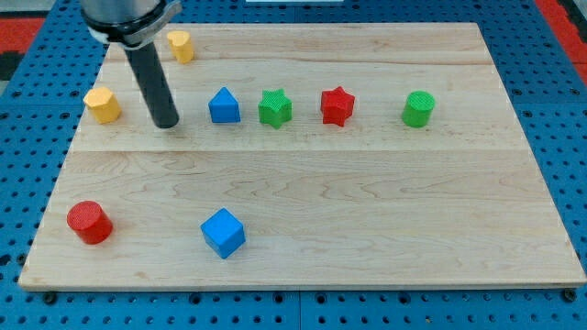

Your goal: Slide the yellow heart closer to the blue triangle

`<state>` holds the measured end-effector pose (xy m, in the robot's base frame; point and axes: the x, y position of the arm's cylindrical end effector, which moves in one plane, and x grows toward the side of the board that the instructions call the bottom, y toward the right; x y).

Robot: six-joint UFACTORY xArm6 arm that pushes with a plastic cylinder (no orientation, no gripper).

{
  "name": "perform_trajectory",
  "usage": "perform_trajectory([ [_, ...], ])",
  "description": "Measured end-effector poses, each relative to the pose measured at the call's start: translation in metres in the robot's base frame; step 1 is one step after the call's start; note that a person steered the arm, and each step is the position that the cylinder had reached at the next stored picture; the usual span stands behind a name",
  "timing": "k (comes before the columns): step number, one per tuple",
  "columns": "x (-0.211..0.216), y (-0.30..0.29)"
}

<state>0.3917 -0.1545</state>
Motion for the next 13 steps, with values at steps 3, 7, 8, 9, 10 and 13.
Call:
perform_trajectory([
  [3, -0.114, 0.057],
  [7, -0.177, -0.029],
  [8, -0.164, -0.061],
  [9, -0.129, -0.087],
  [10, -0.126, -0.053],
  [13, -0.173, -0.062],
])
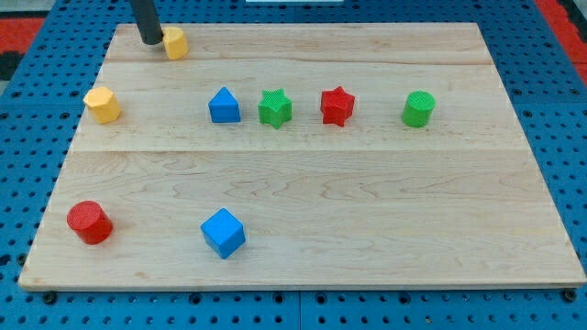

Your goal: Slide the yellow heart closer to the blue triangle

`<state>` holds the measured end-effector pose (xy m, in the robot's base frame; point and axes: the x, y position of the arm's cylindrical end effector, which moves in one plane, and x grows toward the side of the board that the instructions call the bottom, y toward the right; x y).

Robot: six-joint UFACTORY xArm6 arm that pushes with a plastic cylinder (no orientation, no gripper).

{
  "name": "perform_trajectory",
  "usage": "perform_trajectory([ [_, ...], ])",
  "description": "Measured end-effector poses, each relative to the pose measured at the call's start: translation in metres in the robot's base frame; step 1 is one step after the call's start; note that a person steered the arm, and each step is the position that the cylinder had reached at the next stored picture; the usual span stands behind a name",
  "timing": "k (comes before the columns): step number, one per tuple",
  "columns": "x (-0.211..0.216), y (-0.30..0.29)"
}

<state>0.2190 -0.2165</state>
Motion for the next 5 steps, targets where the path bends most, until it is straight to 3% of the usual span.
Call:
perform_trajectory([
  [3, 0.018, 0.032],
  [5, -0.013, 0.045],
])
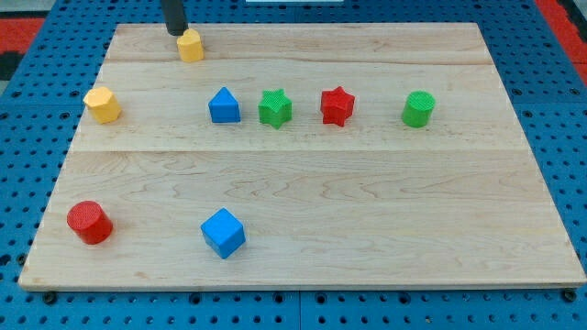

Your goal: Slide the yellow heart closer to the blue triangle

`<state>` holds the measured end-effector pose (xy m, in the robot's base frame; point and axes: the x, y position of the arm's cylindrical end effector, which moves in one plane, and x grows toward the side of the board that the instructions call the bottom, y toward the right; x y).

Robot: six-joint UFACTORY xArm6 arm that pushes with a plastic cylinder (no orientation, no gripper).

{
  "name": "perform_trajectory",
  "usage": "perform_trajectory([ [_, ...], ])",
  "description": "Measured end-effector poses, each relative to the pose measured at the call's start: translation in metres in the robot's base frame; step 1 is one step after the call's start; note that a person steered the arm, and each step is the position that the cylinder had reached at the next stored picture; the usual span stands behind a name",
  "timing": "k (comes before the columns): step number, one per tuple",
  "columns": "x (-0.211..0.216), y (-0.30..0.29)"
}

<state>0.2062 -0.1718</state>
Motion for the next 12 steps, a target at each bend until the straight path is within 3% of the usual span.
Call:
perform_trajectory([
  [2, 0.088, 0.016],
  [4, 0.045, 0.006],
  [6, 0.062, 0.061],
  [9, 0.112, 0.021],
  [12, 0.134, -0.003],
])
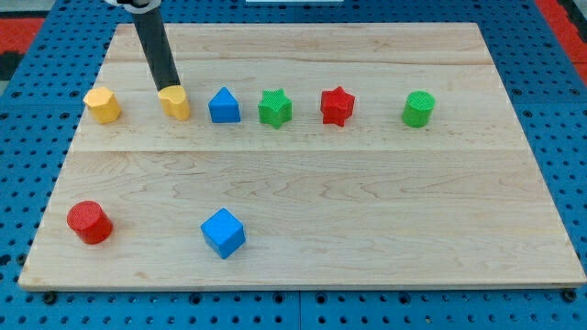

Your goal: Slide the yellow heart closer to the blue triangle

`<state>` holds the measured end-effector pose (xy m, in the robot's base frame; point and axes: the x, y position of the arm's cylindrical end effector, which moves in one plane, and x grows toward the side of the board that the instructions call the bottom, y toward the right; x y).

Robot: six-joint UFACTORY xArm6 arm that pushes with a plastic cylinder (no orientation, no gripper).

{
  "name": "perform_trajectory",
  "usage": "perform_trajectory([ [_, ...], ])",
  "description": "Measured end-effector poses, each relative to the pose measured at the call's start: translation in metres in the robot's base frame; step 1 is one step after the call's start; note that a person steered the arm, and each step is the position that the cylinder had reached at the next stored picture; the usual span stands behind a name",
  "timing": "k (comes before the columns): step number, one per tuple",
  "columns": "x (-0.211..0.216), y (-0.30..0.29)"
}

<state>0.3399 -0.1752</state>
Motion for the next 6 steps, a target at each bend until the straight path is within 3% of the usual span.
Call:
perform_trajectory([
  [2, 0.027, -0.024],
  [4, 0.095, -0.023],
  [6, 0.084, 0.003],
])
